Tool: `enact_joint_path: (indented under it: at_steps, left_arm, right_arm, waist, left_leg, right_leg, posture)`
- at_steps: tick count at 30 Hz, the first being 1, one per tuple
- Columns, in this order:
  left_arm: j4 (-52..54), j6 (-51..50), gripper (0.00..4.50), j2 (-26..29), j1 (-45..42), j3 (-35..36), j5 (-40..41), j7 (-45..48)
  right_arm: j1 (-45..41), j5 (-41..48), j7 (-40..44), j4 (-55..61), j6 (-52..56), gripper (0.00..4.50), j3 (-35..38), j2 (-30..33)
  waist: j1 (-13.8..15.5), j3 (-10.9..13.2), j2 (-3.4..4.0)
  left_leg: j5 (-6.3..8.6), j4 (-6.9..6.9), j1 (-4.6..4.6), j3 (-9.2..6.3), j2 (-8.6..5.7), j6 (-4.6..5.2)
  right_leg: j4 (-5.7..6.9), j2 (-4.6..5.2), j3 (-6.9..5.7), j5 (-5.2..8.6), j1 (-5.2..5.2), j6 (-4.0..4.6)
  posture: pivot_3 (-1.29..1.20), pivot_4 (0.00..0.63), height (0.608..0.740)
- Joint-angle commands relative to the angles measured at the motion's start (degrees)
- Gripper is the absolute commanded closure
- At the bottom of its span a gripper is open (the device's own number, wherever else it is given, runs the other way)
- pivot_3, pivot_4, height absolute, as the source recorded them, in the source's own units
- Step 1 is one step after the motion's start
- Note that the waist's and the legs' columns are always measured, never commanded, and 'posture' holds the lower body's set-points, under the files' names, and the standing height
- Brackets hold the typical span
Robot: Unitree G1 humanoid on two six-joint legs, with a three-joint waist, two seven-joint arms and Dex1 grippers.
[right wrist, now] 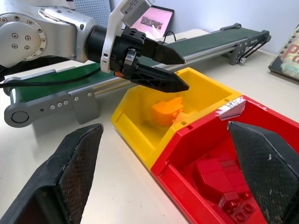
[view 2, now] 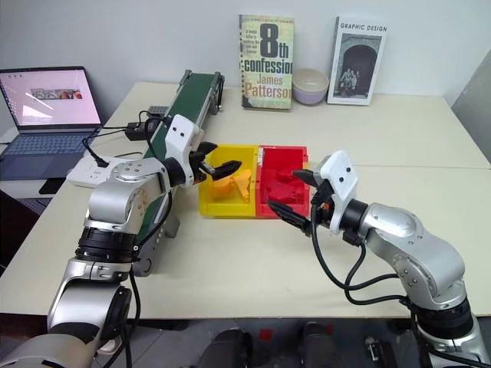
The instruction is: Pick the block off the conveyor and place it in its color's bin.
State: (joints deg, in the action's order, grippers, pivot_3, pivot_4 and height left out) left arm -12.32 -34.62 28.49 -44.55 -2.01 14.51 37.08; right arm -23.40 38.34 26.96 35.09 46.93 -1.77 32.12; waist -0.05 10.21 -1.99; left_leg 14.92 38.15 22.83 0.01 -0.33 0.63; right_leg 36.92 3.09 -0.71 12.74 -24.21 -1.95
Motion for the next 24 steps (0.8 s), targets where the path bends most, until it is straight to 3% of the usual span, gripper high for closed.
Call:
enact_joint_path:
  at_steps: [1,12,18,24]
  left_arm:
    - [2.39,-0.78,0.03,1.58,-0.08,2.87,0.11,-1.05]
    - [17.45,-5.00,0.03,6.64,14.28,17.81,-0.67,-13.63]
    - [23.97,-5.30,0.03,5.24,24.03,21.55,-1.02,-18.00]
    - [25.97,-6.28,0.03,2.52,26.93,23.61,2.35,-18.64]
  right_arm:
    - [-1.11,-0.16,0.14,0.74,-0.54,0.00,1.80,0.49]
    - [3.45,-13.31,-11.48,-7.61,-8.73,0.00,9.55,-1.76]
    - [9.39,-19.47,-16.15,-11.23,-15.22,0.00,11.02,-6.13]
    - [12.56,-23.08,-18.81,-12.78,-18.86,0.00,11.46,-9.55]
  waist:
    - [-0.01,0.00,0.00]
    - [-0.01,0.00,0.00]
    - [0.12,-0.01,0.00]
    - [0.09,-0.01,0.00]
  left_leg:
    - [0.00,0.00,0.00,0.00,0.00,0.00]
    - [0.00,-0.03,-0.02,-0.05,0.06,0.00]
    - [0.00,-0.03,-0.04,0.02,0.03,-0.01]
    - [-0.01,0.01,-0.09,0.02,0.05,-0.02]
  right_leg:
    - [0.00,0.00,0.00,0.00,0.00,0.00]
    - [0.02,0.09,0.04,0.00,-0.01,0.00]
    - [0.00,0.12,0.09,-0.01,0.02,0.01]
    - [0.02,0.09,0.09,-0.01,0.05,0.01]
  posture:
    - [0.00,0.150,0.740]
    - [0.00,0.150,0.740]
    - [0.00,0.150,0.740]
    - [0.00,0.150,0.740]
